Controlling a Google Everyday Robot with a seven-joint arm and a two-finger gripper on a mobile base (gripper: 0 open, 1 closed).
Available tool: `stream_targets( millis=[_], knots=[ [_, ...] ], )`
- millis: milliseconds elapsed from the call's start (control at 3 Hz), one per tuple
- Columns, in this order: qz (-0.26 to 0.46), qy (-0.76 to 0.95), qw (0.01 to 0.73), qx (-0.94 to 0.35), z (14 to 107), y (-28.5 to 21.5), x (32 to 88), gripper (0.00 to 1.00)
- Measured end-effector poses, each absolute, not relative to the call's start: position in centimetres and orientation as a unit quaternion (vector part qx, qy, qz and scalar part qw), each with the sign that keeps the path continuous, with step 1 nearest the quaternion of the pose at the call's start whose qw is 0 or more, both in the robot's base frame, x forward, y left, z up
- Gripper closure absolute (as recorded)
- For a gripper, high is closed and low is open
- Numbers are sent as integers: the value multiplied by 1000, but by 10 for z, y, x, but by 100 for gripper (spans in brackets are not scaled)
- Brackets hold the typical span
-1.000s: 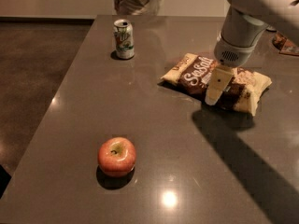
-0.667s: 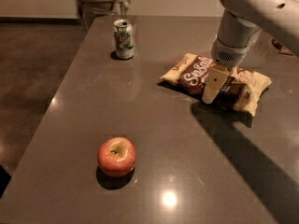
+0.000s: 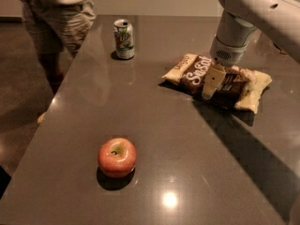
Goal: Pick brown chip bag
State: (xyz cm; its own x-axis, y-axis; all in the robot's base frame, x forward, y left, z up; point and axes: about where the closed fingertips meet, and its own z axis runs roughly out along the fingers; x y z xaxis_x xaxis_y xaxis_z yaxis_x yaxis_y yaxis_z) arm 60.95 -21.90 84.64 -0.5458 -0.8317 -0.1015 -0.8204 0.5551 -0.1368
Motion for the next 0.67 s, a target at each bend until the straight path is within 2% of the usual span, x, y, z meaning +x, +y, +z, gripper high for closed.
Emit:
stream_targets(
  millis=[333, 667],
  knots=[
    [-20, 876, 81, -474, 849, -215, 612, 49],
    [-2, 870, 93, -484, 859, -209, 612, 72]
  ],
)
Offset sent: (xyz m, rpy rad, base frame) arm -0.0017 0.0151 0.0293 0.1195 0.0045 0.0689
